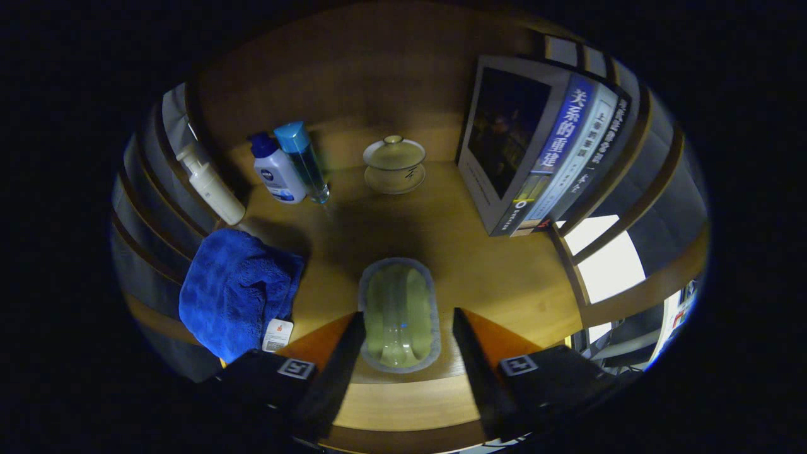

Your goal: Pull open the drawer, take out the items inside it, and place them on the countertop above the cabinet.

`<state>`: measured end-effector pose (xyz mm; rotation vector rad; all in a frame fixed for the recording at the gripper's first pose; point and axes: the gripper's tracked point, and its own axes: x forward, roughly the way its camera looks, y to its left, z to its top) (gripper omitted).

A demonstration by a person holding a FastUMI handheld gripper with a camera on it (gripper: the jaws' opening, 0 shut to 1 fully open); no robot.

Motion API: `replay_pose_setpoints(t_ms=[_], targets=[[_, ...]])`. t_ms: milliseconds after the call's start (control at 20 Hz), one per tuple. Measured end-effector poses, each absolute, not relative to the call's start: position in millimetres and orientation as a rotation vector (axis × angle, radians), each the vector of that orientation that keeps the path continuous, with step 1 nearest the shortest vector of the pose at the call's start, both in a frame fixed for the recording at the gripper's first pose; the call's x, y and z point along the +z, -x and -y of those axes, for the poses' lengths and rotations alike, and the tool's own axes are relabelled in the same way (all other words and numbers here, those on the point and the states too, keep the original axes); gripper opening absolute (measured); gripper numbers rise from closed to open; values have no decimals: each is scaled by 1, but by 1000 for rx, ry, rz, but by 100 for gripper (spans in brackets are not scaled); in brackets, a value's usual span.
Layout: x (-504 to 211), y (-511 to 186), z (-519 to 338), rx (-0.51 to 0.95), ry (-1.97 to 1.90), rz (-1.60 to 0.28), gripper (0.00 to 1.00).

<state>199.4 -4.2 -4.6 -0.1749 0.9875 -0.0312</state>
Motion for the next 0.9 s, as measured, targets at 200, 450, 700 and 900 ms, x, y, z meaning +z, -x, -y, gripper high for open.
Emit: replay_pose_setpoints(t_ms=[200, 450, 700, 900], targets=[[7, -180, 8, -51, 78, -887, 98], [21, -147, 24, -66, 3, -763, 98], [47, -100, 41, -47, -52, -595, 99], [63, -62, 48, -32, -51, -461, 99]])
